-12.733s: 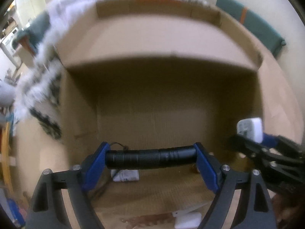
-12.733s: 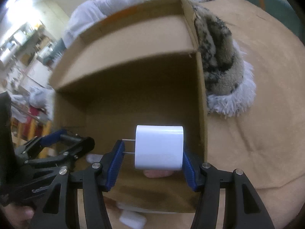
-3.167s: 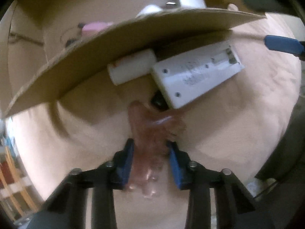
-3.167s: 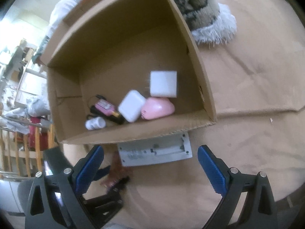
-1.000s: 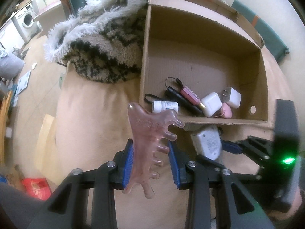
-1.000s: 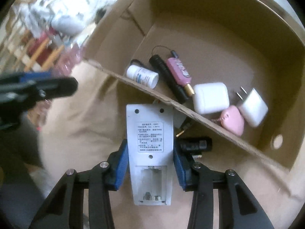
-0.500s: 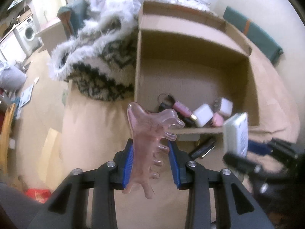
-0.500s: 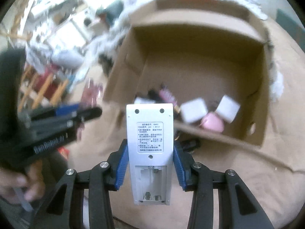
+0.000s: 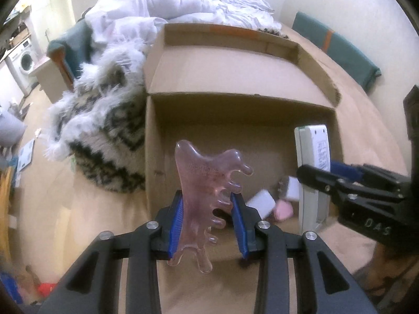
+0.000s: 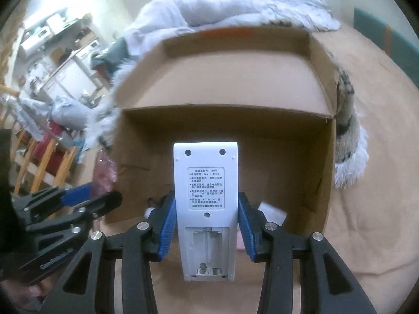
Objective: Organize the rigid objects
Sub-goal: 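Carry the comb and remote into the box and open both tools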
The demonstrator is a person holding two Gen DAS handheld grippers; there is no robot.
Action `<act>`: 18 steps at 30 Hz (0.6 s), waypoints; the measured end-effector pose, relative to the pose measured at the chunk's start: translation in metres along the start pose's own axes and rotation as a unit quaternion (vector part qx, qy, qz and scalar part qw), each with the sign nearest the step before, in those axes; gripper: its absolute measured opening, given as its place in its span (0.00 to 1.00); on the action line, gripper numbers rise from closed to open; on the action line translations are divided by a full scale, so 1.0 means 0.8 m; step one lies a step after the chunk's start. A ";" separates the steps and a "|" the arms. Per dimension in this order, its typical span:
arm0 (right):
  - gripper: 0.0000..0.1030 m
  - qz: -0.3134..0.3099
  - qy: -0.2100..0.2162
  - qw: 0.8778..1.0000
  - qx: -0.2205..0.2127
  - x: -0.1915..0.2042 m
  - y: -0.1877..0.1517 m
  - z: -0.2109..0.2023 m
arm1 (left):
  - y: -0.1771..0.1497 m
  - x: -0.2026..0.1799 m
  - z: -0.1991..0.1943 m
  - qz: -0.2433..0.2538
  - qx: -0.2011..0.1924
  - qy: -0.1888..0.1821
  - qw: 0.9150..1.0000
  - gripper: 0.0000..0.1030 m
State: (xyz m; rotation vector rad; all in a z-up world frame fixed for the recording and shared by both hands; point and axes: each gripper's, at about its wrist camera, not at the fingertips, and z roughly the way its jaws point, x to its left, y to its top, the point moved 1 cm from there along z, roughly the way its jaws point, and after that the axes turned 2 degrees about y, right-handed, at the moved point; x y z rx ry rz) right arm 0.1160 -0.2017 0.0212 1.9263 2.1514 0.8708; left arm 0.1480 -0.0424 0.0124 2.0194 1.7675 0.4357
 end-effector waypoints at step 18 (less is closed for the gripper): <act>0.44 0.049 -0.007 0.998 0.042 -0.026 -0.003 0.085 | -0.011 -0.006 0.089 -0.005 0.002 0.025 1.000 0.31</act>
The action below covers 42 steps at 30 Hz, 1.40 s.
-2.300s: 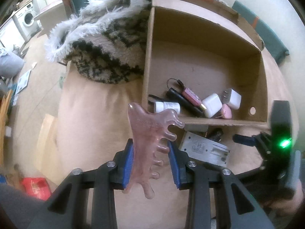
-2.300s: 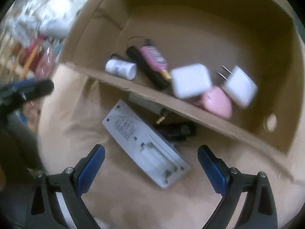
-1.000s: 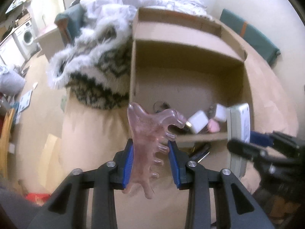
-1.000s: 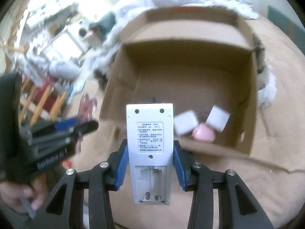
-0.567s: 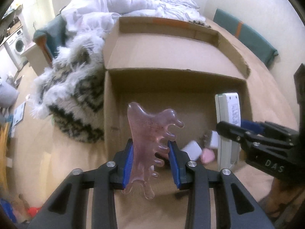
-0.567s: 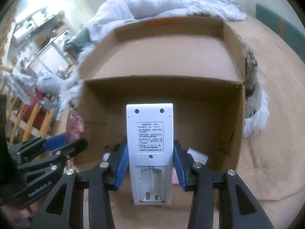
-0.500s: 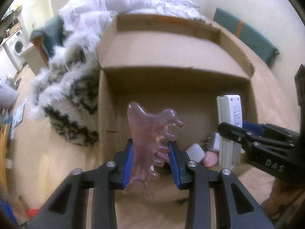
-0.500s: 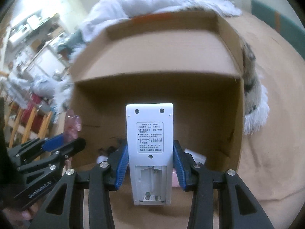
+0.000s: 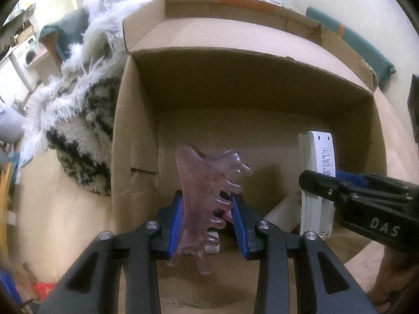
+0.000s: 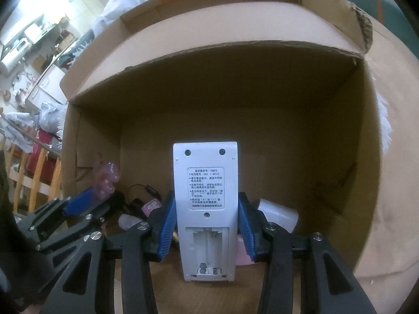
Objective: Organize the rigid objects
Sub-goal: 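Carry the comb and remote into the box and open both tools, then withdraw both tools from the box toward the black battery pack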
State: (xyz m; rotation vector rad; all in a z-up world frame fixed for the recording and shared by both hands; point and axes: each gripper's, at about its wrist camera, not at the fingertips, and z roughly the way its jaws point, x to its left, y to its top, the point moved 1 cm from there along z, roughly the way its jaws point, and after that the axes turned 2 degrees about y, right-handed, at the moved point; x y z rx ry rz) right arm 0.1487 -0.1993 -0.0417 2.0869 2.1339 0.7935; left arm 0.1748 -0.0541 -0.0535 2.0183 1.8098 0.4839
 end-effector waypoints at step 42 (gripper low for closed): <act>0.87 0.007 0.024 1.000 -0.016 0.026 -0.004 -0.024 | -0.015 0.003 -0.071 0.022 -0.039 0.047 0.998 0.66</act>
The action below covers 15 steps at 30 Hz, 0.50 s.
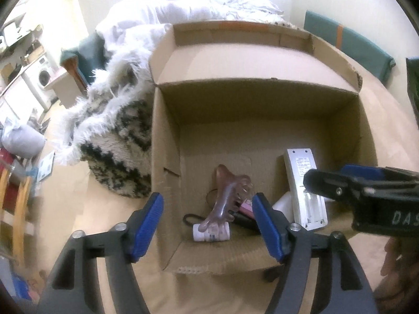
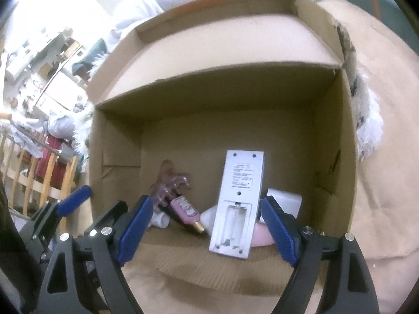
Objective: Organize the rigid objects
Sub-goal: 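Withdraw both tools from the box toward the black battery pack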
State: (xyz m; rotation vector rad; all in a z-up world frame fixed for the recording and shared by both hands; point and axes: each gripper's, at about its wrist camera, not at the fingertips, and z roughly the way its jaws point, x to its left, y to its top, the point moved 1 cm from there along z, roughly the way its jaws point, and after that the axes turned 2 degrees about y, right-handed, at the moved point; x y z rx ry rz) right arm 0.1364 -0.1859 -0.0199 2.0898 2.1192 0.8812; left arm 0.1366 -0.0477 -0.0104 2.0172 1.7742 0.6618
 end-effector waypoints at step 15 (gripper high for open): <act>0.87 0.025 -0.003 1.000 0.005 -0.009 -0.062 -0.041 | -0.038 0.028 -0.039 -0.046 0.027 -0.023 0.998 0.66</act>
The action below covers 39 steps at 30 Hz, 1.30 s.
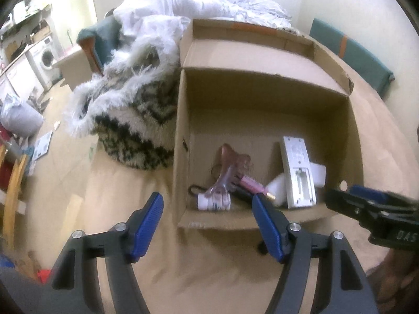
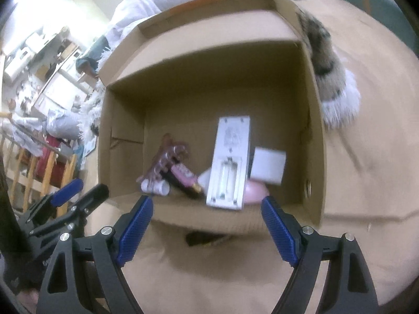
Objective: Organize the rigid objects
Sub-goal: 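Withdraw both tools from the box toward the black battery pack, then grasp the black battery pack with the right tool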
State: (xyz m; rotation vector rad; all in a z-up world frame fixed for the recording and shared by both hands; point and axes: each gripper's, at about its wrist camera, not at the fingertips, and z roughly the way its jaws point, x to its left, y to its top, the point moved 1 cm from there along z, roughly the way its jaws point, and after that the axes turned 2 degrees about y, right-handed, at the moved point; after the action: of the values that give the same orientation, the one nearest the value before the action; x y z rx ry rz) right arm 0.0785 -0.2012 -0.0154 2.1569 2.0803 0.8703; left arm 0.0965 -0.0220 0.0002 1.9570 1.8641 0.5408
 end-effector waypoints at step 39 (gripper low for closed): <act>0.84 -0.185 -0.082 0.970 0.132 0.045 -0.061 0.156 | -0.039 0.047 0.018 -0.090 0.083 0.016 0.992 0.66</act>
State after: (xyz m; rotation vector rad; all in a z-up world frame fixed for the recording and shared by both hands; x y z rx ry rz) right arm 0.0819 -0.1176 -0.1266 1.7684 2.5060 0.3836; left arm 0.0792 0.0166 -0.0278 1.8631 2.1412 0.3766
